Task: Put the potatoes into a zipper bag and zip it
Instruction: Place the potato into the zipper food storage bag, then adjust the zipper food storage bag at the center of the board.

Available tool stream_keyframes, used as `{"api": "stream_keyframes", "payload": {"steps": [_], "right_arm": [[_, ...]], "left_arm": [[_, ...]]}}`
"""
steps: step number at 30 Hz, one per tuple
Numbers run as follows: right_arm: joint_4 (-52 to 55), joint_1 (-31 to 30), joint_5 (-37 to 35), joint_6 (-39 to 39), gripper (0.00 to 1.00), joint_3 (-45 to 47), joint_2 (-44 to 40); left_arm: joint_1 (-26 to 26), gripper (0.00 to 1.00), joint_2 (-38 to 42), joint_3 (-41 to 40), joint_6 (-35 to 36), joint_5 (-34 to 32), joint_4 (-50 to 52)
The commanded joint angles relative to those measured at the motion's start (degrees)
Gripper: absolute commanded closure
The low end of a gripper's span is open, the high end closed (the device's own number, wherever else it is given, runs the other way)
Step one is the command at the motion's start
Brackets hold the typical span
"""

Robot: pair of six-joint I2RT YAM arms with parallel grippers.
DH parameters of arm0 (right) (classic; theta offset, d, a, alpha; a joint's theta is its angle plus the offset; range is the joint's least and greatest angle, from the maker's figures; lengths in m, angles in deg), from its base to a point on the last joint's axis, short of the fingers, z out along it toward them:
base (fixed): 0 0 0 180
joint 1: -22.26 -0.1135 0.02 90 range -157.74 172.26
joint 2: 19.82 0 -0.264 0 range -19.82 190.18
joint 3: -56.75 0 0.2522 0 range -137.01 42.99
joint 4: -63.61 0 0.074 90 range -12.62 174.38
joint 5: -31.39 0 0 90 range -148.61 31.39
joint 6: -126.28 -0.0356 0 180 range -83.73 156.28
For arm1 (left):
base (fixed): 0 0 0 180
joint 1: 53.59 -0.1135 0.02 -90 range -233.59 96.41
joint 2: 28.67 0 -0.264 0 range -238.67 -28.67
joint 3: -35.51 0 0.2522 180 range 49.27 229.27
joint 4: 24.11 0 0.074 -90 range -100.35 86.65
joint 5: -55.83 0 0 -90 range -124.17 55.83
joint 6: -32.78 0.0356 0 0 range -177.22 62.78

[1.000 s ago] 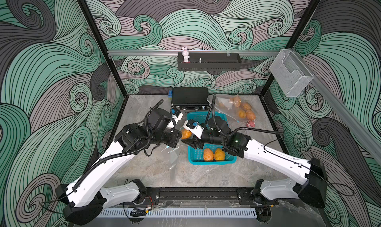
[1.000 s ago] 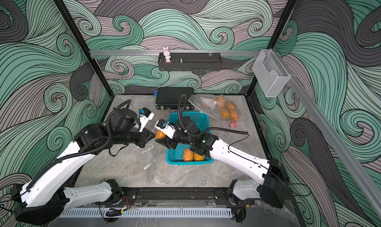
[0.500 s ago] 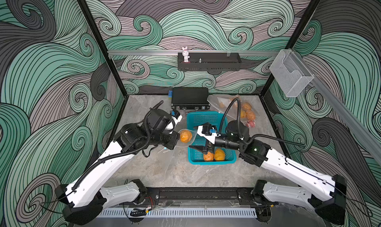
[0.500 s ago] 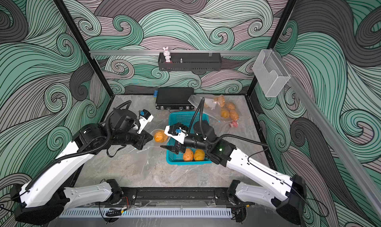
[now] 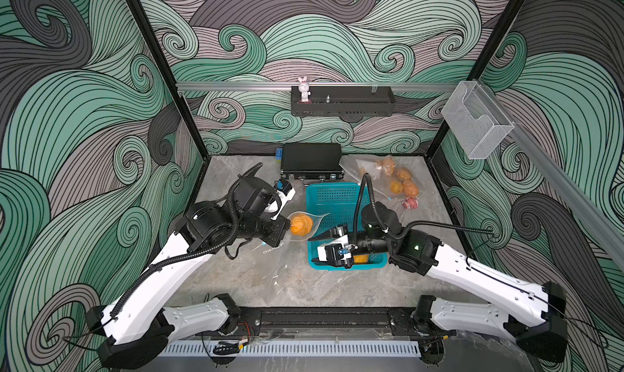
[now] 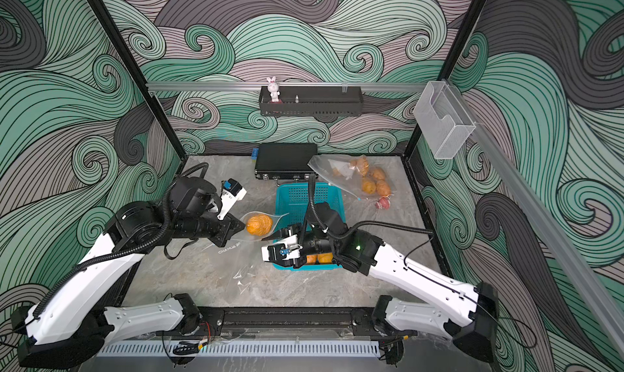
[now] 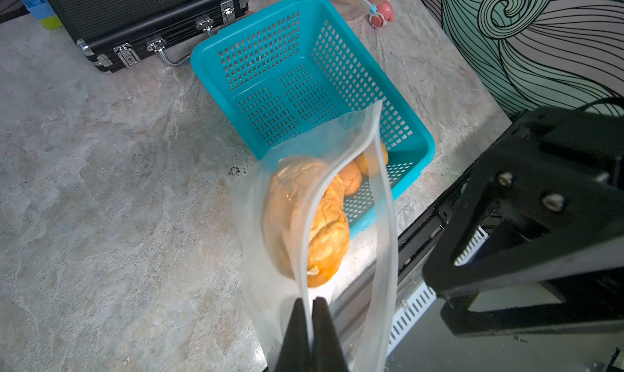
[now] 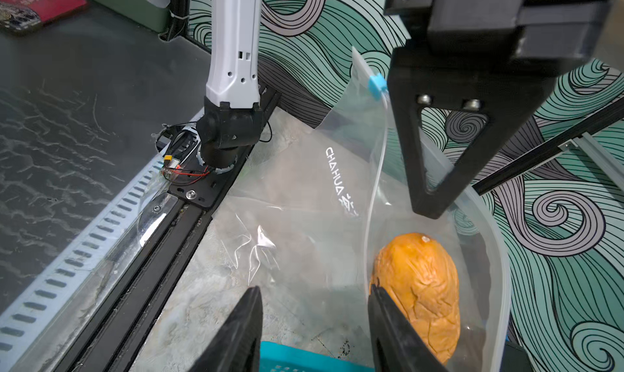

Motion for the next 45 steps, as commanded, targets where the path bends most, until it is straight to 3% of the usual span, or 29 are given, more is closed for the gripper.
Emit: {"api": "stream_keyframes", "payload": {"steps": [1, 4, 5, 16, 26, 32, 37, 45], "right_arm": [[0.68, -0.49, -3.93, 3.98, 0.5, -2.85, 1.42], [-1.43, -0.5, -7.03, 5.11, 0.5, -3.6, 3.08], [-1.38, -0.49, -7.06, 5.63, 0.55, -4.13, 3.64], [6.12, -0.69, -4.25, 8.9, 0.7, -9.27, 8.76], [10.29, -0.67, -6.71, 11.25, 0.97, -15.57, 12.56], [16.17, -0.67, -5.41, 11.39, 1.0, -25.41, 14.42], [19.72, -0.88, -4.23, 12.45, 1.0, -29.9, 15.44], [19.24, -0.91, -2.43, 13.0, 1.0, -26.26, 14.55]], "left_arm": [[-0.33, 1.0, 0.45, 2.26, 1.05, 0.9, 2.36], [-0.33, 1.0, 0.03, 2.57, 1.35, 1.55, 3.1], [-0.33, 1.0, -0.16, 2.82, 1.48, 1.34, 3.55], [-0.28, 1.0, -0.17, 4.51, 1.83, -0.2, 4.55], [-0.33, 1.0, 1.82, 4.35, 2.14, -3.63, 5.18], [-0.33, 1.0, 1.64, -0.65, 2.06, -13.4, 4.82], [-0.33, 1.0, 0.93, -2.96, 2.93, -15.91, 3.34], [-0.33, 1.0, 1.95, 0.65, 5.05, -22.53, 2.55]]}}
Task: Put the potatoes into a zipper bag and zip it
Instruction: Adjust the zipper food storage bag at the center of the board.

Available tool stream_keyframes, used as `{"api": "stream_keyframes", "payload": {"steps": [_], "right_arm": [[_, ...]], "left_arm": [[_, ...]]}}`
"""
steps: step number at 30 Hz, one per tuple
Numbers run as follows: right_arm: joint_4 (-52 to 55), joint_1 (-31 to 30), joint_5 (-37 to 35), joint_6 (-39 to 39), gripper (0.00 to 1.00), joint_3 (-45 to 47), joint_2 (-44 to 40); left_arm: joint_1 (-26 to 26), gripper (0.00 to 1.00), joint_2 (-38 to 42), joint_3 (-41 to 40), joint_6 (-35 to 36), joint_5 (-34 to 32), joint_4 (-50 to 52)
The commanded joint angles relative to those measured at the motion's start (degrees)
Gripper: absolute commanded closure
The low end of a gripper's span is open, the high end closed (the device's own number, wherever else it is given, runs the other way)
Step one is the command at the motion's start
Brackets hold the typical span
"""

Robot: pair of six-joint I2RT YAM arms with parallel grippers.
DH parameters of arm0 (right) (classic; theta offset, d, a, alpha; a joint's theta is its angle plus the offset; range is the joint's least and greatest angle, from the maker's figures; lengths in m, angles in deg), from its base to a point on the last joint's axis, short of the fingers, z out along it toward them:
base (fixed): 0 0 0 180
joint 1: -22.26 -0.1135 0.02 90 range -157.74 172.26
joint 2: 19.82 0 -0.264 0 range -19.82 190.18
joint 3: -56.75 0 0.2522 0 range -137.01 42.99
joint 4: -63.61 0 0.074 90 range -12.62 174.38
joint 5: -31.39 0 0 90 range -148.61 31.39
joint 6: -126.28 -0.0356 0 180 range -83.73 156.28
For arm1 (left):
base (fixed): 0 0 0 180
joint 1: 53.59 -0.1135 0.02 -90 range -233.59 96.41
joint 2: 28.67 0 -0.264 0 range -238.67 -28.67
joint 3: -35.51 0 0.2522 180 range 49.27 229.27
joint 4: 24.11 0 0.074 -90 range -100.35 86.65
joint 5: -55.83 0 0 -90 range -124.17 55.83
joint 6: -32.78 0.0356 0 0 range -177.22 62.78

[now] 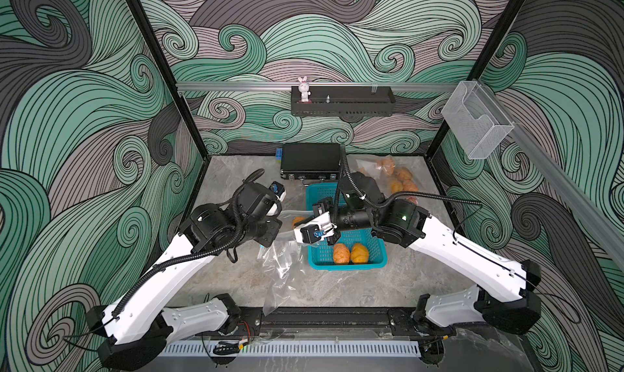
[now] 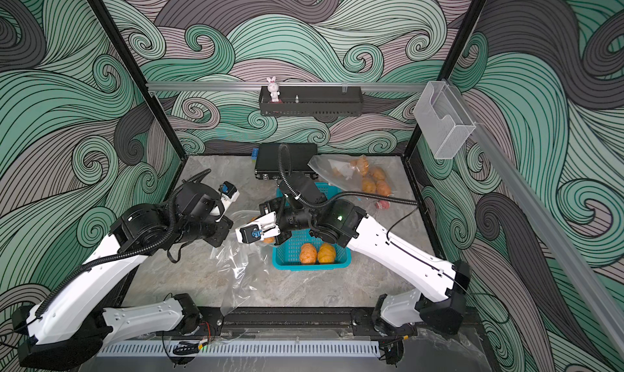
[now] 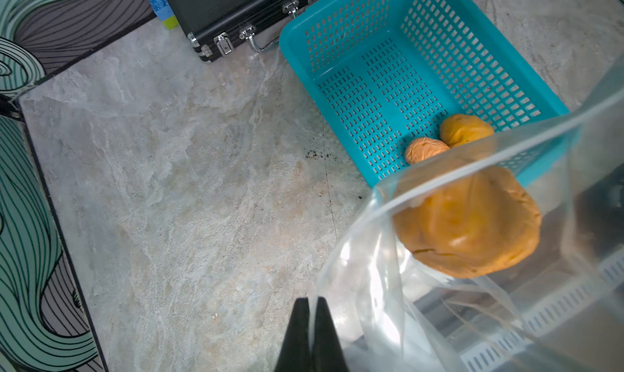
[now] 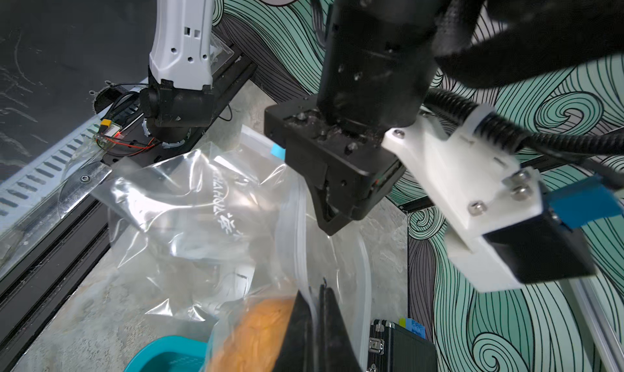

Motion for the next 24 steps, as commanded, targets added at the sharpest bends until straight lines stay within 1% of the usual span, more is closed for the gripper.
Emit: {"api": "stream_keyframes", "payload": {"steps": [1, 3, 4, 5, 6, 7, 8, 9, 10, 12, 13, 14, 16, 18, 19, 20, 22, 24], "right_arm": [[1.19, -0.34, 2.99, 0.52, 0.98, 1.84, -0.72], [1.25, -0.39, 4.0, -0.05, 0.91, 2.99, -1.06], [0.61, -0.42, 4.43, -0.41, 0.77, 3.85, -1.42], [-0.79, -0.37, 4.35, -1.16, 0.59, 4.76, -2.05], [-2.56, -0.38, 4.03, -2.66, 0.49, 5.87, -2.86], [-4.81, -0.34, 3.47, -4.9, 0.43, 7.21, -3.81], [-6.73, -0.1, 3.14, -7.43, 0.39, 8.19, -5.1], [-8.35, 0.22, 2.76, -9.99, 0.37, 9.01, -6.18], [-10.64, 0.88, 2.51, -14.23, 0.35, 10.1, -7.55], [-20.48, 3.06, 1.16, -26.88, 0.33, 13.94, -10.55], [-26.04, 4.35, -0.76, -35.0, 0.31, 17.1, -12.19], [-30.59, 5.79, -3.21, -42.21, 0.3, 20.23, -13.98], [-34.85, 8.26, -9.37, -53.9, 0.29, 25.49, -16.87], [-32.75, 10.36, -17.45, -64.35, 0.3, 28.89, -18.62], [-28.88, 11.6, -20.83, -69.31, 0.3, 29.59, -19.21], [-23.86, 12.91, -22.55, -72.71, 0.31, 30.09, -19.36], [-15.47, 14.4, -26.26, -78.19, 0.34, 31.18, -18.92], [-8.71, 15.07, -25.74, -78.83, 0.35, 31.89, -17.42]], "left_arm": [[-0.33, 1.0, 0.84, 5.48, 2.09, -6.91, 0.59], [-0.33, 1.0, 0.82, 7.59, 3.13, -7.79, 1.33], [-0.35, 1.0, 1.08, 7.82, 3.78, -7.45, 1.27], [-0.33, 1.0, 1.63, 7.2, 4.18, -7.43, 0.64], [-0.33, 1.0, 2.32, 5.99, 4.52, -7.78, -0.16], [-0.33, 1.0, 3.48, 3.88, 4.64, -8.68, -1.53], [-0.33, 1.0, 4.57, 1.82, 4.6, -9.74, -2.91], [-0.33, 1.0, 5.59, 0.32, 4.48, -10.7, -4.22], [-0.33, 1.0, 6.62, -1.49, 4.35, -12.1, -5.83], [-0.33, 1.0, 8.13, -3.59, 3.68, -15.52, -8.56], [-0.33, 1.0, 8.62, -4.37, 3.59, -16.05, -9.81], [-0.33, 1.0, 8.96, -5.03, 3.8, -15.81, -11.04], [-0.33, 1.0, 9.07, -6.47, 4.23, -13.99, -12.92], [-0.33, 1.0, 9.15, -8.59, 4.29, -12.98, -14.36], [-0.32, 1.0, 9.34, -10.13, 4.29, -12.79, -15.16], [-0.33, 1.0, 9.73, -11.73, 4.29, -12.43, -16.17], [-0.33, 1.0, 10.96, -14.79, 4.21, -11.12, -18.24], [-0.33, 1.0, 12.61, -17.83, 3.96, -9.93, -20.86]]}}
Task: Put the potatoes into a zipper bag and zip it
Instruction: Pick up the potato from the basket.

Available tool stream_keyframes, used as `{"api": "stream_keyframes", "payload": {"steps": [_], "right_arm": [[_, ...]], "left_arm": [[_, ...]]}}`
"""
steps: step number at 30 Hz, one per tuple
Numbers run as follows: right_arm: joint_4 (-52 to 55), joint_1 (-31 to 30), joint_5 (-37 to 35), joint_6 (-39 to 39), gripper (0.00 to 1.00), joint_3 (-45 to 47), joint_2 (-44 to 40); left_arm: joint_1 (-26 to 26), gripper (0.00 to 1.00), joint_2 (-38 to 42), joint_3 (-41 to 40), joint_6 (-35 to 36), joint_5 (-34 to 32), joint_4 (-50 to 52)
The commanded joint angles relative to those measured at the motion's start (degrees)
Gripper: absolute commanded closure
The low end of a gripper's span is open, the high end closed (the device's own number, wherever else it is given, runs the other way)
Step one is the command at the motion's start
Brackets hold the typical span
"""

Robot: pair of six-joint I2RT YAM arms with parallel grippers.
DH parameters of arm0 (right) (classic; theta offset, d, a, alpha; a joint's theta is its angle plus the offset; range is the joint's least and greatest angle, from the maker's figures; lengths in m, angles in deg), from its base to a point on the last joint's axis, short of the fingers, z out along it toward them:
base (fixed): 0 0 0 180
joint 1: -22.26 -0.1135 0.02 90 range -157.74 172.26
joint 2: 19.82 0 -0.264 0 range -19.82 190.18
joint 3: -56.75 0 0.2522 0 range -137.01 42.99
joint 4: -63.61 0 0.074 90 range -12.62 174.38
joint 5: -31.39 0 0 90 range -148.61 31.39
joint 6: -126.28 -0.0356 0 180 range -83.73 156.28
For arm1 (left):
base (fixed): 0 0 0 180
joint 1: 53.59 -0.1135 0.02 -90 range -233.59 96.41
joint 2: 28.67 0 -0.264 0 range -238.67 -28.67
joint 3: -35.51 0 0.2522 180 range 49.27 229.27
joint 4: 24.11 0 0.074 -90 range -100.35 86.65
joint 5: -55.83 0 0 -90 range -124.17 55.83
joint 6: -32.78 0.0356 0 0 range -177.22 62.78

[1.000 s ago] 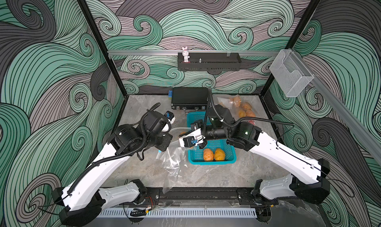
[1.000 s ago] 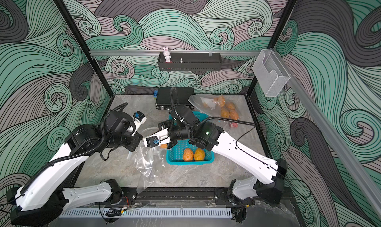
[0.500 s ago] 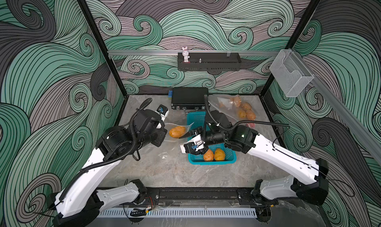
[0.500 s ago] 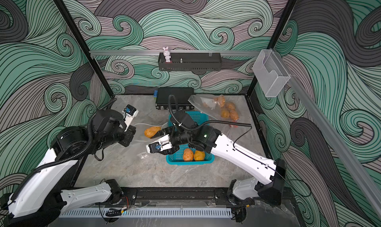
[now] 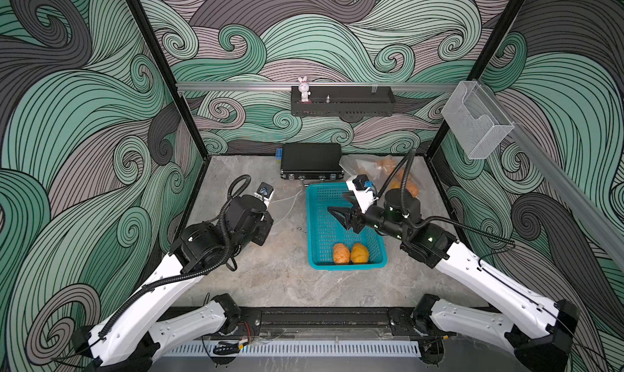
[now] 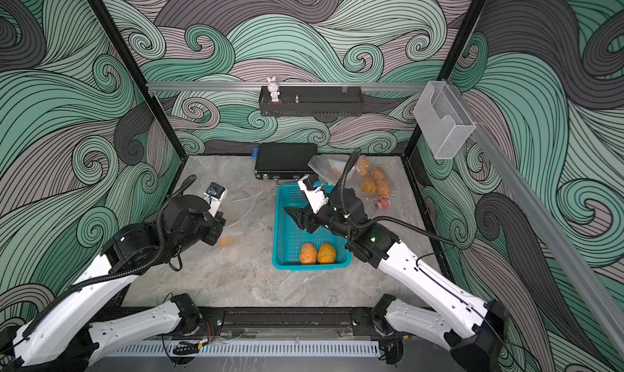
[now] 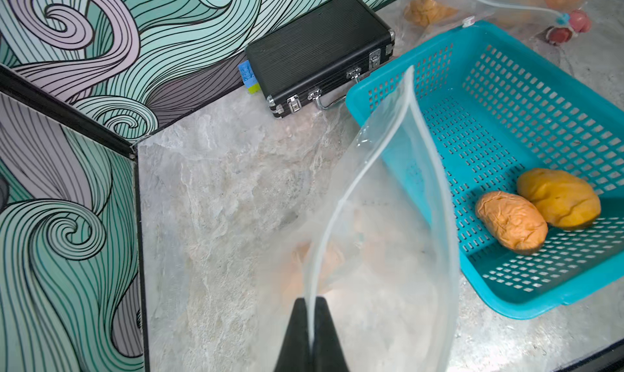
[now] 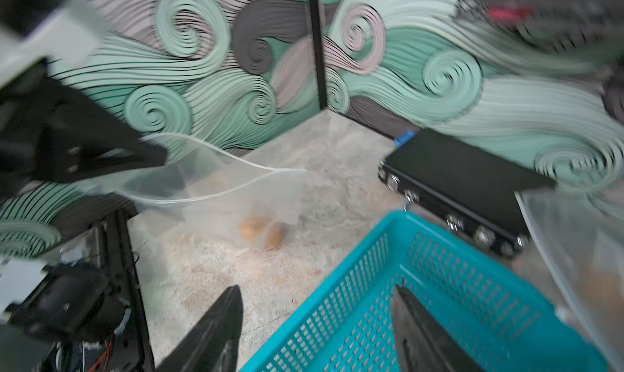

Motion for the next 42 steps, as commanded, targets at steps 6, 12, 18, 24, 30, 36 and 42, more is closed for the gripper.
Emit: {"api": "stream_keyframes", "payload": {"steps": [6, 12, 18, 24, 30, 36, 42], "right_arm": [[23.75, 0.74, -3.83, -12.19, 0.33, 1.75, 7.93], [23.62, 0.74, 0.79, -16.07, 0.34, 4.78, 16.66], [24.93, -0.7, 0.01, -17.71, 0.31, 1.55, 26.09], [22.94, -1.26, -1.64, -19.51, 0.27, 2.27, 28.98], [21.72, -2.04, -0.71, -19.54, 0.25, 1.18, 34.63], [22.08, -2.84, 0.59, -19.05, 0.28, -0.07, 38.54], [23.81, -3.03, -0.49, -18.44, 0.41, -0.86, 34.94]], "left_arm": [[-0.33, 1.0, 2.57, -6.73, -1.68, 3.67, -8.06], [-0.74, 1.0, 3.39, -9.98, -2.44, 6.24, -9.78], [-1.03, 1.0, 3.14, -11.88, -2.81, 6.73, -9.1], [-1.29, 1.0, 3.49, -12.48, -2.45, 7.02, -9.44], [-1.47, 1.0, 3.48, -12.82, -2.44, 7.72, -9.44], [-1.47, 1.0, 3.02, -13.0, -2.44, 7.96, -9.35], [-1.47, 1.0, 2.7, -13.03, -2.44, 7.97, -9.35]]}}
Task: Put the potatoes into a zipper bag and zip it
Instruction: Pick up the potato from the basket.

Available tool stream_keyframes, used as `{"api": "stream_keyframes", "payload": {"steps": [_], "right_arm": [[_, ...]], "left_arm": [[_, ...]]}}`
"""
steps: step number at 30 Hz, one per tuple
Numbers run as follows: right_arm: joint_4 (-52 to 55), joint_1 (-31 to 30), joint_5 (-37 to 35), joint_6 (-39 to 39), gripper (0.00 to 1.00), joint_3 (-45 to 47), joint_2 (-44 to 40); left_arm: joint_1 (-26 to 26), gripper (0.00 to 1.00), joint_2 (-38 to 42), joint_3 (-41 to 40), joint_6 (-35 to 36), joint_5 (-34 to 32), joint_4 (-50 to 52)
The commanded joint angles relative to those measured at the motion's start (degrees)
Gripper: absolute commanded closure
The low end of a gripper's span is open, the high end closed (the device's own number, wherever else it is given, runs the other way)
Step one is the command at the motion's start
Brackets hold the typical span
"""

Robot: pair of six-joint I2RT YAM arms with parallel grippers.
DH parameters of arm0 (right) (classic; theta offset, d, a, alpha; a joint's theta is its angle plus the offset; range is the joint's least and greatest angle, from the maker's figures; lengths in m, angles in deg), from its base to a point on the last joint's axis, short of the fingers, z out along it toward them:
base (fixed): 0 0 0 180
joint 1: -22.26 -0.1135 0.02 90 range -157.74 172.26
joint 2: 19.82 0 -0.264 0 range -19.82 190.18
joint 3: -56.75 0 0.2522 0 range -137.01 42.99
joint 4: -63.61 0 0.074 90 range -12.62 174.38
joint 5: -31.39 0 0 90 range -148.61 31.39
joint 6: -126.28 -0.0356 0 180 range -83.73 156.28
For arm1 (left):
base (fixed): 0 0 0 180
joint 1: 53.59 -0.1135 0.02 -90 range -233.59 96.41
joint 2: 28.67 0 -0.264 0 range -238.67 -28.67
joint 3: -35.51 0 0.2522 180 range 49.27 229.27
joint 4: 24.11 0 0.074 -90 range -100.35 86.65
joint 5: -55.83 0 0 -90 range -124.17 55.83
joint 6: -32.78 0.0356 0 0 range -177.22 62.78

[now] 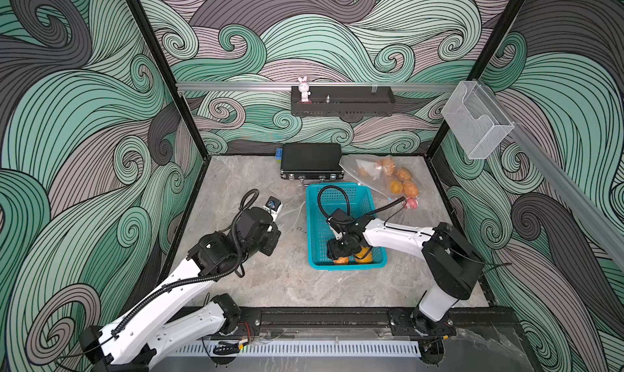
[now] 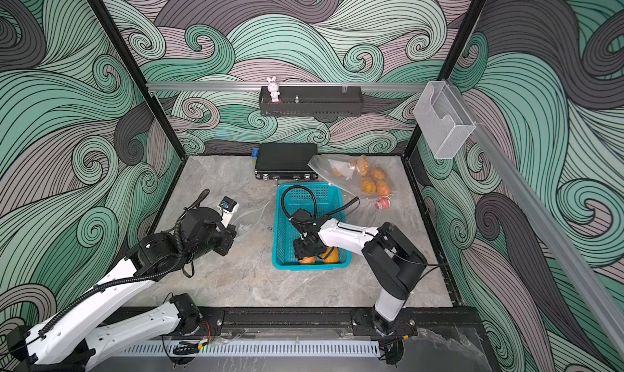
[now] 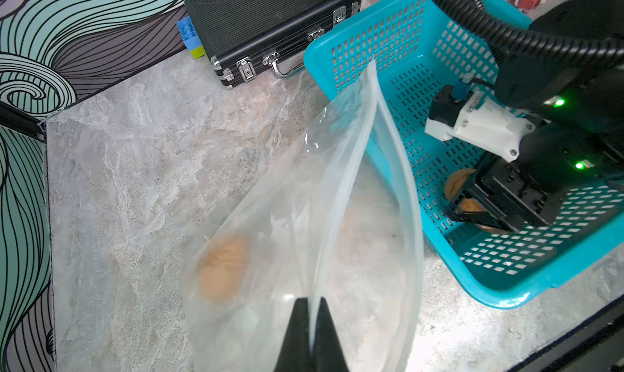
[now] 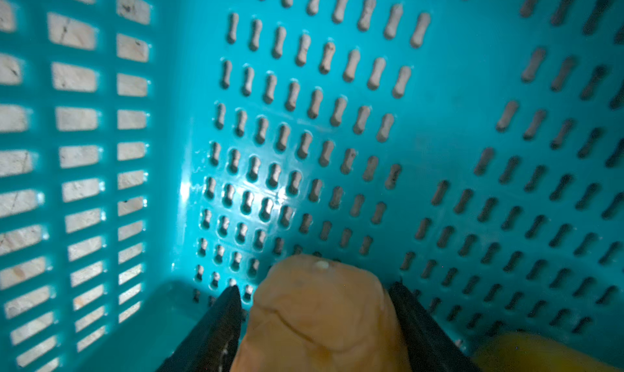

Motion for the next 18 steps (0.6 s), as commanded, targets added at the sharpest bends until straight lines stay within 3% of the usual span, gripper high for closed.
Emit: {"api": "stream_keyframes", "payload": {"steps": [1, 10, 14, 18], "right_arm": [[5.07, -0.28, -0.92, 0.05, 0.42, -0.41, -3.64], [0.54, 0.16, -4.55, 0.54, 0.43, -3.37, -22.08], [-15.61, -0.17, -1.92, -3.82, 0.45, -3.4, -28.27], [-29.88, -2.29, -0.29, -7.81, 0.45, -5.21, -27.16]], "left_arm": [[-0.38, 1.0, -0.17, 0.06, -0.69, 0.55, -0.29], [-0.46, 1.0, -0.51, 0.15, -0.91, 0.72, -0.28], [-0.55, 1.0, -0.76, 1.65, -1.77, 2.25, 0.15], [-0.55, 1.0, -0.81, 4.11, -3.07, 6.18, 0.18]]}}
